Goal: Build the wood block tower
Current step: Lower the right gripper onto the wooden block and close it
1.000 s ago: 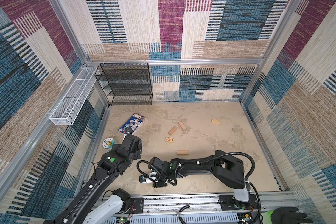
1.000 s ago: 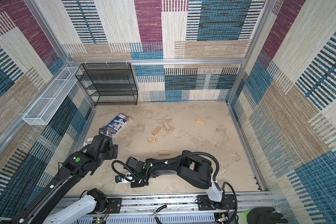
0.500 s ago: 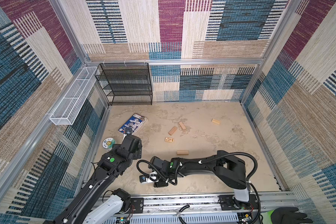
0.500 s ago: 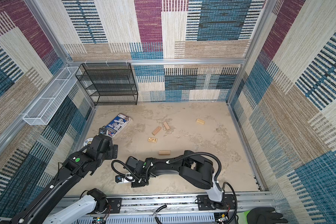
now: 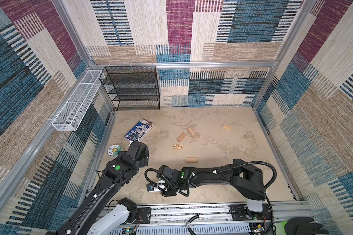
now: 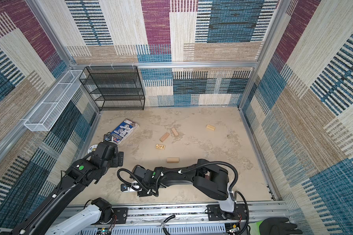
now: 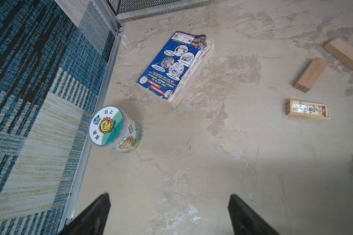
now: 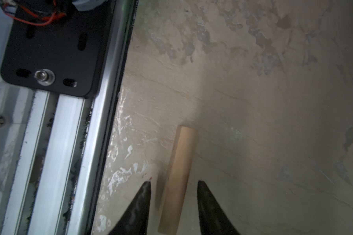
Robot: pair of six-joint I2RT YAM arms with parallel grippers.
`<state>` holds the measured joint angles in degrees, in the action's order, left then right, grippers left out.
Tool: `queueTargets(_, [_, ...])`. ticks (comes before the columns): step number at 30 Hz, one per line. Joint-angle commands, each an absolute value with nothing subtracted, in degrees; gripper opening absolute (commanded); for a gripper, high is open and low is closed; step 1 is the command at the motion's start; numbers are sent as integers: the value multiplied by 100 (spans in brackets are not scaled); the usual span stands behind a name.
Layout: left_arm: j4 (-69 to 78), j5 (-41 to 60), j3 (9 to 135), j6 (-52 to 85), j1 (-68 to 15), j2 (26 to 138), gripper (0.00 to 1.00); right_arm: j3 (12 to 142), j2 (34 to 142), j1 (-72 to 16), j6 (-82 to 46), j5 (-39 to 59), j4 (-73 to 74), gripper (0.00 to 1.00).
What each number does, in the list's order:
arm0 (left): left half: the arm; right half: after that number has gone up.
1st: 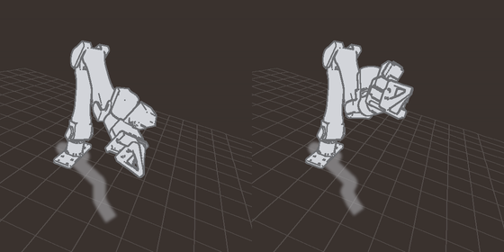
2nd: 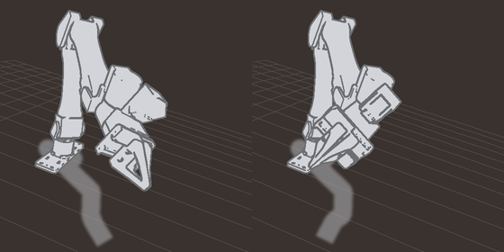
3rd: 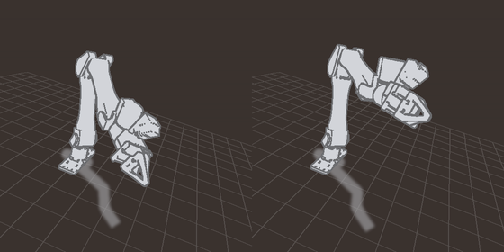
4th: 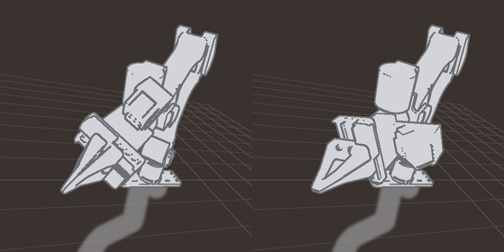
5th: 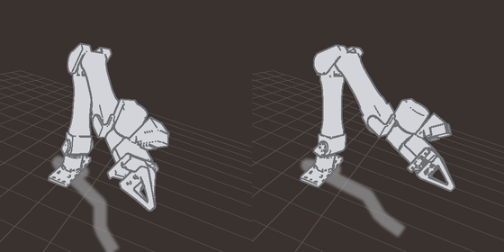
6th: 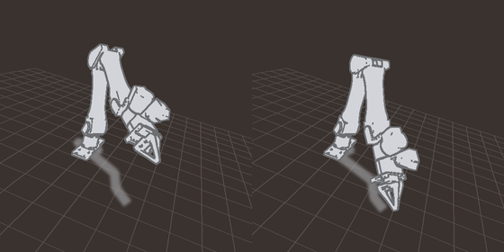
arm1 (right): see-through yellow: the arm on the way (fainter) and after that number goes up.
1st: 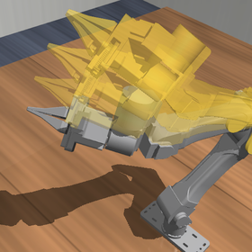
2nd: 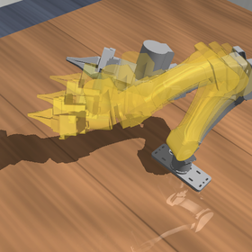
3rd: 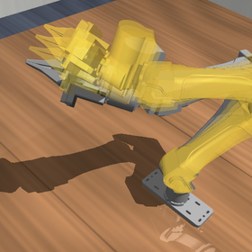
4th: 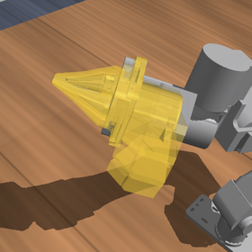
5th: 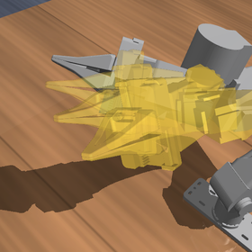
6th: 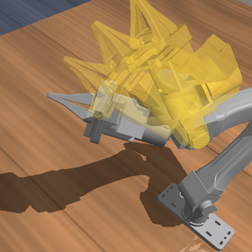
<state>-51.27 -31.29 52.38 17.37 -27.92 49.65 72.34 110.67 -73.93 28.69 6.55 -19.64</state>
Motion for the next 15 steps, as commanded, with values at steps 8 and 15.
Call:
queueTargets(8, [-5131, -3146, 5269, 1828, -2760, 4974, 96, 7217, 11175, -7432, 2830, 500, -1887, 37])
queueTargets(15, [-5133, -3137, 5266, 1828, -2751, 4965, 95, 7220, 11189, -7430, 2766, 469, -1943, 27])
